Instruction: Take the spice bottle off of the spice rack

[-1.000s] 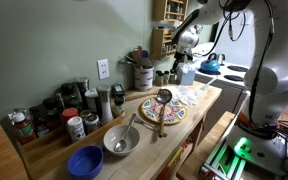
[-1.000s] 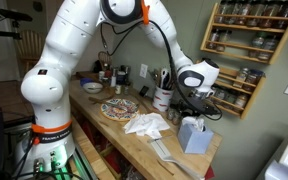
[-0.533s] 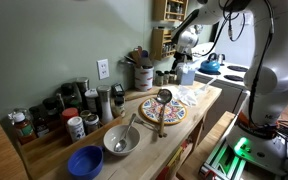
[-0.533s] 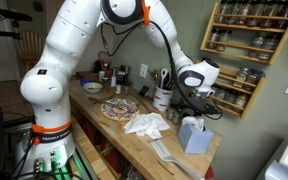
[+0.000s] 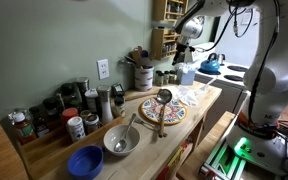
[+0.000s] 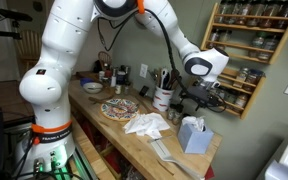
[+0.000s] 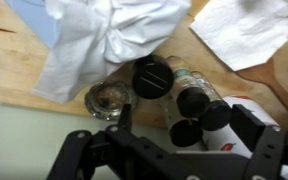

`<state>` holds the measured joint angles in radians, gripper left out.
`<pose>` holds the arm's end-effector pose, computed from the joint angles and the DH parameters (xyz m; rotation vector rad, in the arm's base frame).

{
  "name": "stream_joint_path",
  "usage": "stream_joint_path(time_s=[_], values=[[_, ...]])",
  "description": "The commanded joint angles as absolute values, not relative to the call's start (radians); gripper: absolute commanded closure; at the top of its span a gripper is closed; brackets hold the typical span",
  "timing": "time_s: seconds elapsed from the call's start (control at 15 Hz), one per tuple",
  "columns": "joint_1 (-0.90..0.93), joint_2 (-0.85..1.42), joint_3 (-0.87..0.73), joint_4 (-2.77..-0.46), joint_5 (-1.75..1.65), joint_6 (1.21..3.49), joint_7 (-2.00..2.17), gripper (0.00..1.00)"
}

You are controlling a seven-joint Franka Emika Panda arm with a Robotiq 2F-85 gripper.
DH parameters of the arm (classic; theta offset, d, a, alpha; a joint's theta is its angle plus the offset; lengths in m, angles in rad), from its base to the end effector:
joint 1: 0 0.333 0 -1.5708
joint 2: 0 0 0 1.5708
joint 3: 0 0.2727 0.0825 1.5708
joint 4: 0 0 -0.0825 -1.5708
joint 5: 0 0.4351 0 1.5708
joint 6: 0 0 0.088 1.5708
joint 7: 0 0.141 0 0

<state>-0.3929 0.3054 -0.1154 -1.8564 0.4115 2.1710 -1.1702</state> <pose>0.5903 -0.2973 0.2592 -2.8584 -0.6321 -0.3495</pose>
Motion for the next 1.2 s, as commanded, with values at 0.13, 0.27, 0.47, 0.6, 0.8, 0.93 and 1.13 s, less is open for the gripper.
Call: stream_joint_path(time_s=[0.13,0.27,0.47,0.6,0.8,0.93,1.13], values=[[-0.374,0.159,-0.182,-1.874,0.369,1.944,-0.949,0.00],[-0.356,0.103,-0.206,-1.897,0.333,1.987,-0.817,0.00],[-0.340,0.032,-0.227,-1.917,0.240,2.001,-0.634,0.00],[-0.331,-0.012,-0.238,-1.924,0.151,1.979,-0.516,0.00],[-0.325,-0.077,-0.245,-1.940,0.057,1.921,-0.493,0.00],[-0.320,-0.034,-0.254,-1.892,0.106,1.915,-0.560,0.00],[-0.314,-0.048,-0.262,-1.889,0.107,1.905,-0.572,0.00]])
